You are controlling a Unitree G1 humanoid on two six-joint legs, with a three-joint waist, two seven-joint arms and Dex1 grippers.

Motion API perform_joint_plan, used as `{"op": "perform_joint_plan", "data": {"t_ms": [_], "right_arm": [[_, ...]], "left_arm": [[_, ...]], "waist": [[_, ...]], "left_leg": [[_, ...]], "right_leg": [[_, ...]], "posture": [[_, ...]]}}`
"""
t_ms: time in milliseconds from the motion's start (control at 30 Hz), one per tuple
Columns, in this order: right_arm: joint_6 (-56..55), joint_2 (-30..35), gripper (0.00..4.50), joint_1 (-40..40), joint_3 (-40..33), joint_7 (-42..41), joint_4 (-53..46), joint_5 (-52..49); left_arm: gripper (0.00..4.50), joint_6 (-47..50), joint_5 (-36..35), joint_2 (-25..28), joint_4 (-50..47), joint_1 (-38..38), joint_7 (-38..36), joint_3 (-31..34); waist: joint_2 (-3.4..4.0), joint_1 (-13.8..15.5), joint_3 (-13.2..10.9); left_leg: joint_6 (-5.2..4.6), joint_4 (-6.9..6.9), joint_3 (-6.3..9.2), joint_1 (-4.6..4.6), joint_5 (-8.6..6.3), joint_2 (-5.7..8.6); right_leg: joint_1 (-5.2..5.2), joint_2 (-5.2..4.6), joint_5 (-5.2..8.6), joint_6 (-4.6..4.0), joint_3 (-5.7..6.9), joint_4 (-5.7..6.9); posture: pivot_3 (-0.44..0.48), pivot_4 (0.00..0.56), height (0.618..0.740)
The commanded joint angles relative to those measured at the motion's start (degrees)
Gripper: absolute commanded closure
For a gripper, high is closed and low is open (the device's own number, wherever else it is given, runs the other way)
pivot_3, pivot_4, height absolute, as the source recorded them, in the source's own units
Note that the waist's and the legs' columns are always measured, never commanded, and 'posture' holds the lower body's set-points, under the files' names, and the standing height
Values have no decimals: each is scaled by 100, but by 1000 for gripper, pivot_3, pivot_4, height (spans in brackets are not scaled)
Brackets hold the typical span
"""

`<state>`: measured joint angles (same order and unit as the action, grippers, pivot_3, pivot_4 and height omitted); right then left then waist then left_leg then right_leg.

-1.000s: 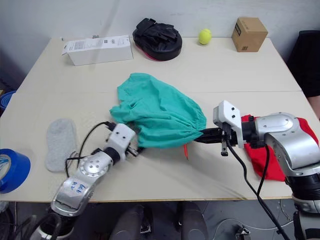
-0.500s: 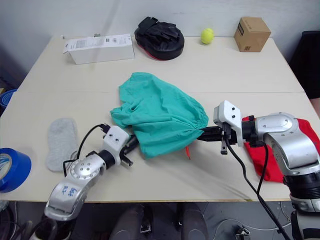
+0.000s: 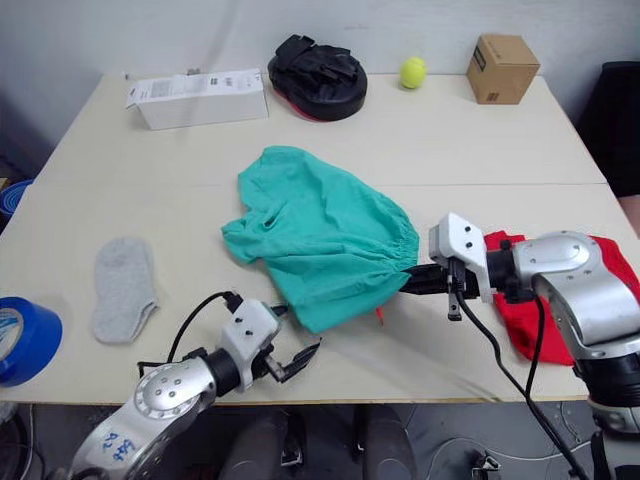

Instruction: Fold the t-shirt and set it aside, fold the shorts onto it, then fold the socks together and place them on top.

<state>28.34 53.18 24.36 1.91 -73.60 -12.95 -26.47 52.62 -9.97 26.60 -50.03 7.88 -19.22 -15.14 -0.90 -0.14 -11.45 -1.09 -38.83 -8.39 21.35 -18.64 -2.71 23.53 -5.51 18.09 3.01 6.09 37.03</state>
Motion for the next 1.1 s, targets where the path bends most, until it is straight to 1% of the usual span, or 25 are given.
{"op": "perform_joint_plan", "data": {"t_ms": [33,100,267,367,467,567,600,733,867,933,967,1100], "right_arm": [[-49,14,4500,107,-83,-61,-54,-76],[-37,-10,4500,112,-61,-66,-74,-79],[28,-47,4500,131,-56,-51,-125,-109],[63,-62,4500,185,-49,-50,-127,-120],[81,-73,4500,227,-47,-59,-114,-119],[57,-80,4500,233,-42,-71,-89,-100],[49,-83,4500,235,-40,-73,-83,-92],[19,-88,4500,225,-35,-82,-64,-61],[10,-76,4500,211,-44,-89,-65,-57],[-8,-68,4500,208,-49,-97,-48,-47],[-25,-64,4500,199,-51,-100,-38,-37],[-153,-38,4500,126,-82,-127,34,13]], "left_arm": [[24,-74,-129,127,-276,-14,-157,58],[24,-266,120,15,-37,-202,102,-75],[24,-766,763,-477,728,-583,794,-324],[24,-874,968,-729,1029,-707,1045,-290],[24,-938,1105,-857,1132,-759,1175,-187],[663,-1207,1139,-868,1048,-700,1125,-150],[964,-1250,1160,-858,1031,-684,1110,-156],[2297,-1429,1271,-892,1026,-643,1164,-114],[3606,-1525,1383,-938,1138,-759,1186,-48],[4281,-1572,1450,-854,1214,-825,1143,35],[4451,-1603,1475,-794,1248,-852,1105,88],[4451,-1898,1407,22,1568,-1217,508,749]], "waist": [[1,5,0],[1,26,0],[1,25,0],[1,11,0],[1,6,0],[1,11,0],[1,11,0],[1,12,0],[1,13,0],[1,13,0],[1,12,0],[1,11,0]], "left_leg": [[0,0,0,0,0,0],[-2,-3,0,0,-1,1],[-14,-6,1,4,-8,4],[-14,-5,0,5,-8,3],[-13,-5,-1,4,-7,2],[-13,-5,-1,4,-7,2],[-13,-5,-1,4,-7,2],[-13,-5,-1,4,-7,3],[-14,-5,-1,4,-8,3],[-14,-5,-1,4,-8,3],[-14,-5,-1,4,-8,3],[-11,-5,-1,4,-6,2]], "right_leg": [[0,0,0,0,0,0],[-3,-2,0,1,0,-3],[-7,-4,-5,9,0,-13],[-5,-3,-5,9,2,-13],[-6,-2,-5,10,2,-10],[-5,-2,-5,10,3,-11],[-6,-3,-5,9,2,-11],[-6,-3,-5,10,2,-12],[-6,-3,-5,10,2,-12],[-6,-3,-5,10,2,-12],[-6,-3,-6,10,2,-12],[-5,-2,-5,9,5,-8]], "posture": [[0,150,740],[0,150,740],[0,150,740],[0,150,740],[0,150,740],[0,150,740],[0,150,740],[0,150,740],[0,150,740],[0,150,740],[0,150,740],[0,150,740]]}}
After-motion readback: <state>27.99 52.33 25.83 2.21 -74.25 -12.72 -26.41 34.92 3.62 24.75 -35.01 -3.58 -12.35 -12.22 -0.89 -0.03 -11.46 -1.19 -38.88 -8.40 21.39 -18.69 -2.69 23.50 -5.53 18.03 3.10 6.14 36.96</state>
